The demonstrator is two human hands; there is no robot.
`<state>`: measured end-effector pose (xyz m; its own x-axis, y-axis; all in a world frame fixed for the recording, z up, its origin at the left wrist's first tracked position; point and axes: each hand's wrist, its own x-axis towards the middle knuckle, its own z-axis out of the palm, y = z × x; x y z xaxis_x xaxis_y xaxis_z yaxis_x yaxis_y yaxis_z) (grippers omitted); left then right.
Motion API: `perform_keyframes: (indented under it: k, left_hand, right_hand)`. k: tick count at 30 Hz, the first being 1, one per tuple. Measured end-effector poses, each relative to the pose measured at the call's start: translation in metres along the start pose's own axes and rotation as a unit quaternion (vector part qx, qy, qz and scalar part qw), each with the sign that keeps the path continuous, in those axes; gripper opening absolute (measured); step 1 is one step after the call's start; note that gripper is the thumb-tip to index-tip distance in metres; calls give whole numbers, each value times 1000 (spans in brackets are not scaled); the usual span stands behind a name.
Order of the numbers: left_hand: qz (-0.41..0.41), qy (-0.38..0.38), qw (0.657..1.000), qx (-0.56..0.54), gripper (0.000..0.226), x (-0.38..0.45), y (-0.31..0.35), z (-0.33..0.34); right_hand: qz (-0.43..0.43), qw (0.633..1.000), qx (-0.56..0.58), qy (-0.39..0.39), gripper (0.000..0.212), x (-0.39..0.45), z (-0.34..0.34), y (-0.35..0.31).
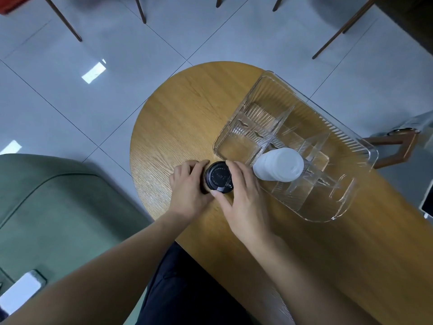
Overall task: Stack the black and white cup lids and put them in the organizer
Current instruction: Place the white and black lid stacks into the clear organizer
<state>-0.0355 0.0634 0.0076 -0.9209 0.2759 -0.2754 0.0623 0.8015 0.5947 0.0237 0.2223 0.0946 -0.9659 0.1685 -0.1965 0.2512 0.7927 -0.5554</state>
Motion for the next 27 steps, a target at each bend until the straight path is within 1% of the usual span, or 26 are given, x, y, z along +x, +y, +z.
perform_keyframes:
  k: [5,10,13,16,19,23,27]
  left_hand:
    - [8,-3,1000,-14,62,0,7,1]
    - [40,-19,999,-8,60,-4,11,5]
    - [60,-26,998,13,64,-7,17,4]
    - [68,-58,996,-20,74,-7,22,1]
    - [59,-86,993,-49,83,-7,26,0]
    - [57,-104,991,-69,91,-8,26,-2]
    - [50,-111,990,-66,89,-6,26,-3]
  right_hand:
    - [7,1000,25,1,76,-6,5,2]
    - [29,997,69,4,77,-17,3,4]
    - [40,994,98,4,74,-26,-2,7]
    - [54,992,114,11,72,-34,-6,12]
    - [60,990,127,16,72,-36,-8,15]
    - [67,988,137,6,72,-33,-10,16]
    - [68,987,143,2,73,-32,-9,18]
